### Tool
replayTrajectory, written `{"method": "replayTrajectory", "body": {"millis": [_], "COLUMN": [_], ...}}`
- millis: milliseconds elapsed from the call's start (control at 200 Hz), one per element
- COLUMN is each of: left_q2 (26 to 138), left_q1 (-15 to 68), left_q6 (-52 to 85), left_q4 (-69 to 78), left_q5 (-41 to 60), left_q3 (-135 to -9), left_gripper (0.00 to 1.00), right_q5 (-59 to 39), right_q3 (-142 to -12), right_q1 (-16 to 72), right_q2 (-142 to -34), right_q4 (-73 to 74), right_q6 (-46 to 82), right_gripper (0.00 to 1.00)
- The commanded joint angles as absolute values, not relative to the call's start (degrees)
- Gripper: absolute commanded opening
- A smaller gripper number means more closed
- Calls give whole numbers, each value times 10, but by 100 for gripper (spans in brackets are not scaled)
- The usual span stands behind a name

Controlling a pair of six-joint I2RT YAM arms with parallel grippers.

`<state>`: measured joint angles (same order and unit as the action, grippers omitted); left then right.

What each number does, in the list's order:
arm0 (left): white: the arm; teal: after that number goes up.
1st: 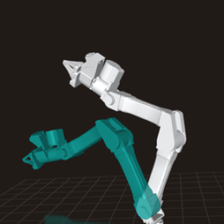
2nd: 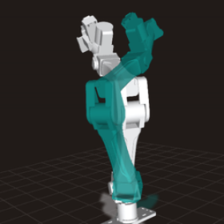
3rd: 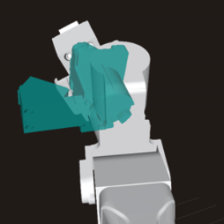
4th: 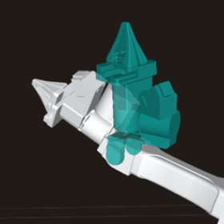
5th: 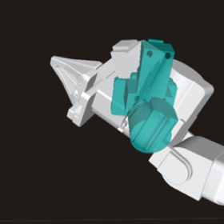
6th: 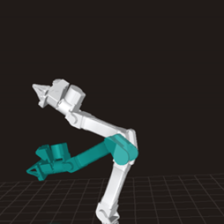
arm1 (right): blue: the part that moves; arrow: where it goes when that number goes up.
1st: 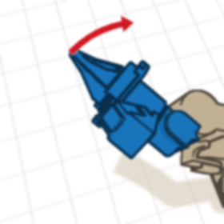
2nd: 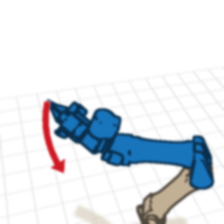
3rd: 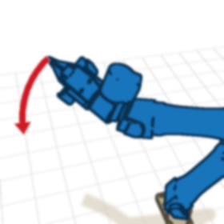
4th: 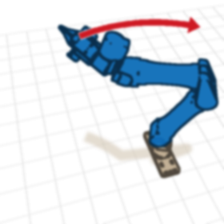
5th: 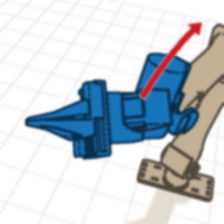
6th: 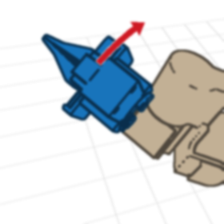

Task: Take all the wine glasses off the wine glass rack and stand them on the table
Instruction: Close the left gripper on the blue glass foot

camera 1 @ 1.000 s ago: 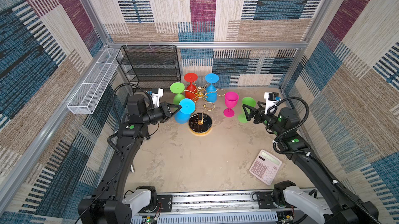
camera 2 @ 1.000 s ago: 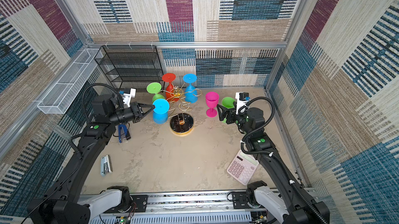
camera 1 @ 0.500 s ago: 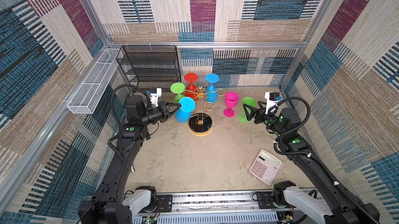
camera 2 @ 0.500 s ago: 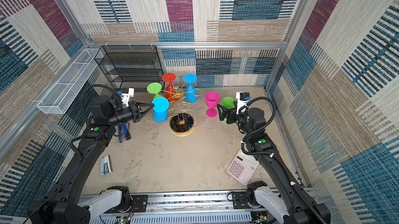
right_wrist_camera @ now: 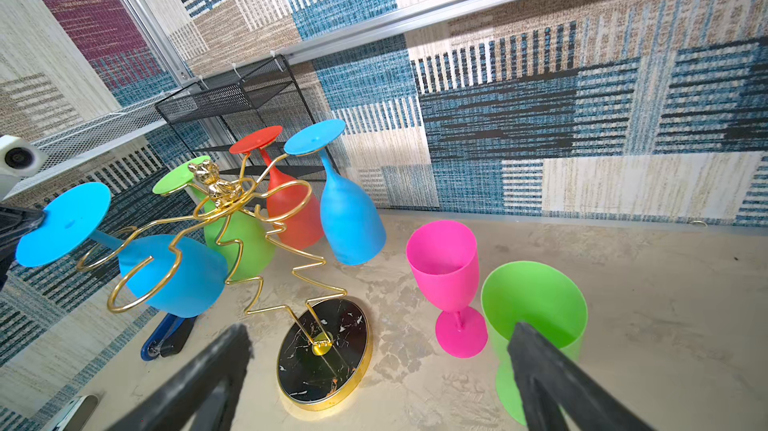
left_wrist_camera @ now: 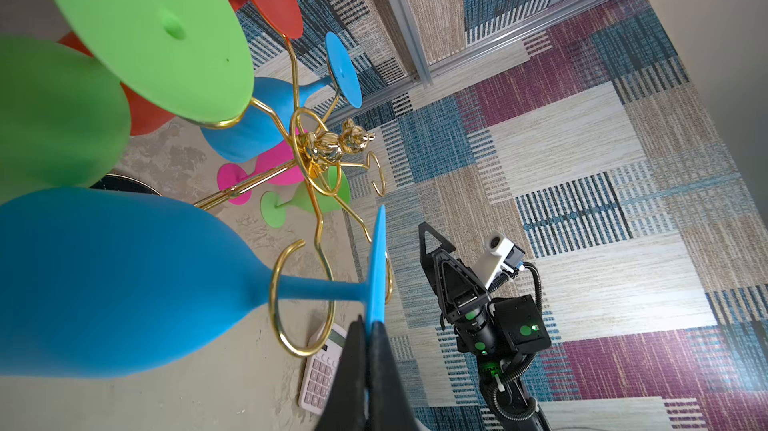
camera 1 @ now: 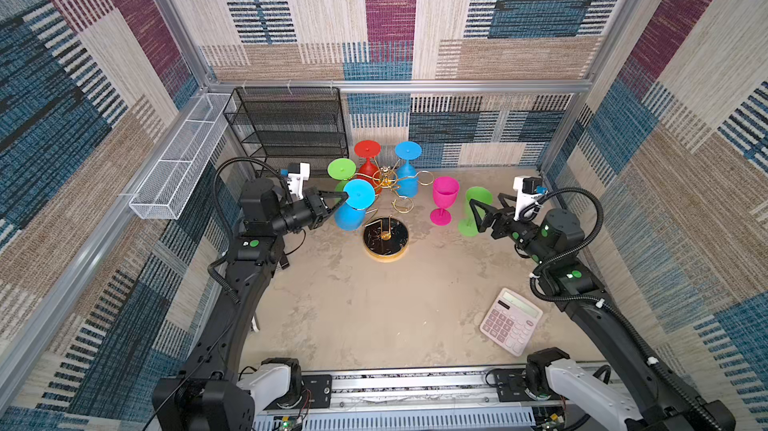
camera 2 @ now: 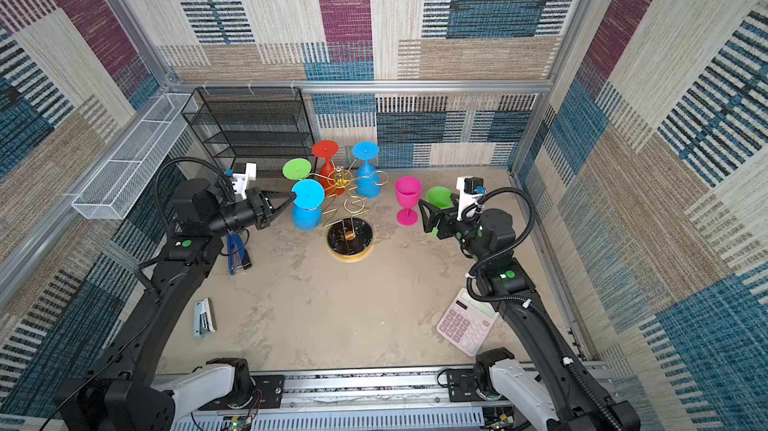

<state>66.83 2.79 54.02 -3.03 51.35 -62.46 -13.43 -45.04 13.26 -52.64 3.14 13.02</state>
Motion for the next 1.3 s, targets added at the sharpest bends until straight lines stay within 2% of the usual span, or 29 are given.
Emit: {"method": "replayTrajectory", "body": {"millis": [0, 831, 1132, 1297], "left_q2": [675, 722, 730, 729], "left_q1": [28, 50, 53, 60], "left_q6": [568, 556, 445, 414], "left_q4": [7, 7, -162, -205], "left_q5": [524, 521, 475, 458], "left_q3": [-632, -664, -724, -741], "left_gripper": [0, 0, 0, 0], "right_q5": [-138, -136, -138, -144], "right_q3": [-457, -462, -464, -465], "right_q1": [133, 133, 133, 132], "right_q2": [-522, -510, -510, -513], "right_q4": [34, 26, 27, 32], "right_q6": [137, 143, 144, 149], "right_gripper": [99, 99, 99, 99]}}
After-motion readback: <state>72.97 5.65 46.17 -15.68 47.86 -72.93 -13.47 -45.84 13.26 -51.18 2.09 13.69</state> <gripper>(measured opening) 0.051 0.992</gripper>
